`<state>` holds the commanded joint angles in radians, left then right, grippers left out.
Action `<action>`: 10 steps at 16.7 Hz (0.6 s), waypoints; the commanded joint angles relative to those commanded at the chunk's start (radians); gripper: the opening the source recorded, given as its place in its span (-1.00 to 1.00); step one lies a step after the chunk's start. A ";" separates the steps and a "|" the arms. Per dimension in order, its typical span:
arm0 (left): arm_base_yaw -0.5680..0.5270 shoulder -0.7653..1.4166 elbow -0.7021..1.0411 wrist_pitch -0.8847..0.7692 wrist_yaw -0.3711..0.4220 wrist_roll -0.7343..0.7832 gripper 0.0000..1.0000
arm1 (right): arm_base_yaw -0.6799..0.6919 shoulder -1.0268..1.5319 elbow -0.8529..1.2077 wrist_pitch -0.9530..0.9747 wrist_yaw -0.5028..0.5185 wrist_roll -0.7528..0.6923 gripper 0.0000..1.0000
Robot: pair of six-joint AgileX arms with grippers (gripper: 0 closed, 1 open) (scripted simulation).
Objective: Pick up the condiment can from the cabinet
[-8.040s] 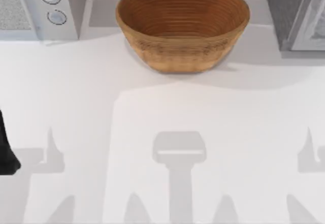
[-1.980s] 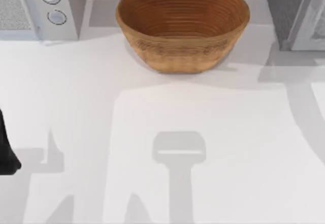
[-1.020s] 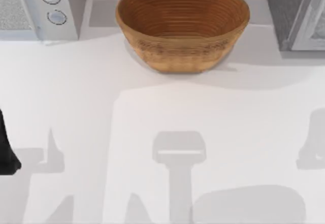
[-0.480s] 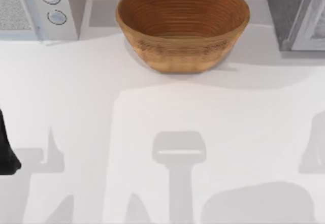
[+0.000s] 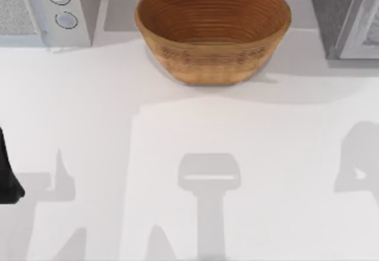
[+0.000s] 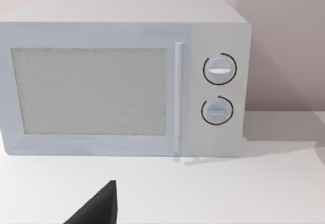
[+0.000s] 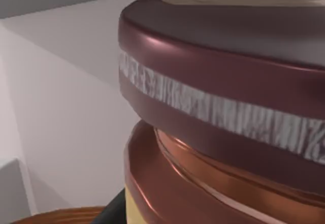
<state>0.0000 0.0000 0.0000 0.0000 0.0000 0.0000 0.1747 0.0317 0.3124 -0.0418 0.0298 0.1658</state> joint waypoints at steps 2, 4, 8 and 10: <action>0.000 0.000 0.000 0.000 0.000 0.000 1.00 | 0.089 0.021 0.163 -0.027 0.019 0.087 -1.00; 0.000 0.000 0.000 0.000 0.000 0.000 1.00 | 0.192 0.048 0.352 -0.062 0.042 0.190 -1.00; 0.000 0.000 0.000 0.000 0.000 0.000 1.00 | 0.434 0.120 0.794 -0.151 0.102 0.432 -1.00; 0.000 0.000 0.000 0.000 0.000 0.000 1.00 | 0.570 0.164 1.042 -0.205 0.137 0.569 -1.00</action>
<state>0.0000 0.0000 0.0000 0.0000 0.0000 0.0000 0.7443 0.1958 1.3543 -0.2469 0.1670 0.7352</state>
